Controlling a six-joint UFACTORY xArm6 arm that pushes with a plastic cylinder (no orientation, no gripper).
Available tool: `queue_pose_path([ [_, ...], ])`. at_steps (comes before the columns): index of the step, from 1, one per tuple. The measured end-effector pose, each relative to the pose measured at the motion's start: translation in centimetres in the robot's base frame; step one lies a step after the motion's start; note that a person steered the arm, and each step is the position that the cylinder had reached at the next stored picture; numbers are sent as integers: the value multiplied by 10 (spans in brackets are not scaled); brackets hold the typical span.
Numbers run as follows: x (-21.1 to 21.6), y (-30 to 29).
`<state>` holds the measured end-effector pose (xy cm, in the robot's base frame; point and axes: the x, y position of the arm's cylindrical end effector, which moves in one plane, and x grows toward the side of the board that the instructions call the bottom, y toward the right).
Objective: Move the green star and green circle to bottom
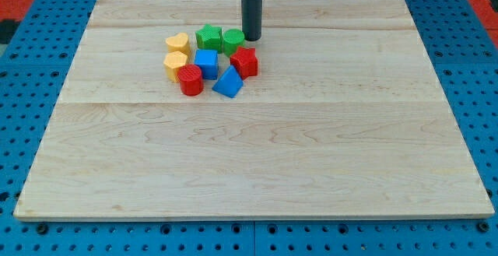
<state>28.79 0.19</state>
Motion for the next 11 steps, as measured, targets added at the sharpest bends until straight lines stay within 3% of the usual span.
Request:
queue_pose_path([
  [1, -19, -10],
  [4, 0, -24],
  [6, -49, -49],
  [8, -10, -69],
  [11, -21, -76],
])
